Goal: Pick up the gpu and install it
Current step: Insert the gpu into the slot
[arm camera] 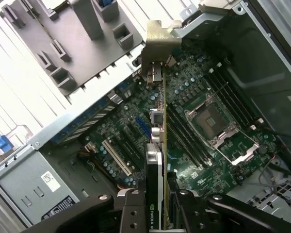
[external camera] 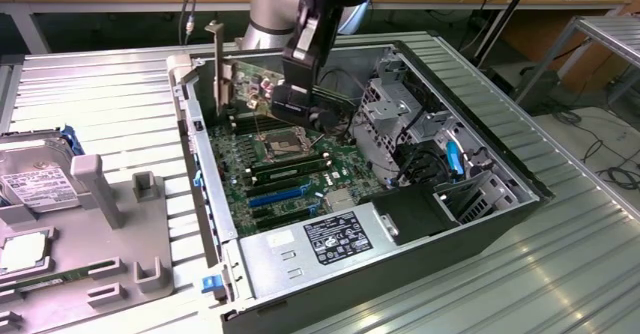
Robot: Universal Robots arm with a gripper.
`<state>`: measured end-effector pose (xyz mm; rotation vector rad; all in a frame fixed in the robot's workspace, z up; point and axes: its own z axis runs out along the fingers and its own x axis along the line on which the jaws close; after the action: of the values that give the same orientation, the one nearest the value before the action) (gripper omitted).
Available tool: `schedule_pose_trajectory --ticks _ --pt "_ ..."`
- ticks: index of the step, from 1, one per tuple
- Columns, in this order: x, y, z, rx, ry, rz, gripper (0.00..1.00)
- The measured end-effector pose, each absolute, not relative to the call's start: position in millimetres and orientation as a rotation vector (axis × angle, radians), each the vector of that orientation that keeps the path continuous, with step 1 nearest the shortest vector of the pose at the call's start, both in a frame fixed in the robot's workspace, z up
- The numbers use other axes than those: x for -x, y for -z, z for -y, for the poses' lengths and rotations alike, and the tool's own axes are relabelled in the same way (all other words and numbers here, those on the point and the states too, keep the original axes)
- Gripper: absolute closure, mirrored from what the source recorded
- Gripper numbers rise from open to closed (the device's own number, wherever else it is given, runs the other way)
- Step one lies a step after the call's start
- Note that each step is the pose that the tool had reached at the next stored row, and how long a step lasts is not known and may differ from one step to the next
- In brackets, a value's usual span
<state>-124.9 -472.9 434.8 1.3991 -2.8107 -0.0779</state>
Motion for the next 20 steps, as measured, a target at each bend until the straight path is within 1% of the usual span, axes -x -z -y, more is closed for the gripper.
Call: schedule_pose_trajectory --ticks 20 --pt "123.2 -434.5 472.9 -1.708 0.077 2.628 0.73"
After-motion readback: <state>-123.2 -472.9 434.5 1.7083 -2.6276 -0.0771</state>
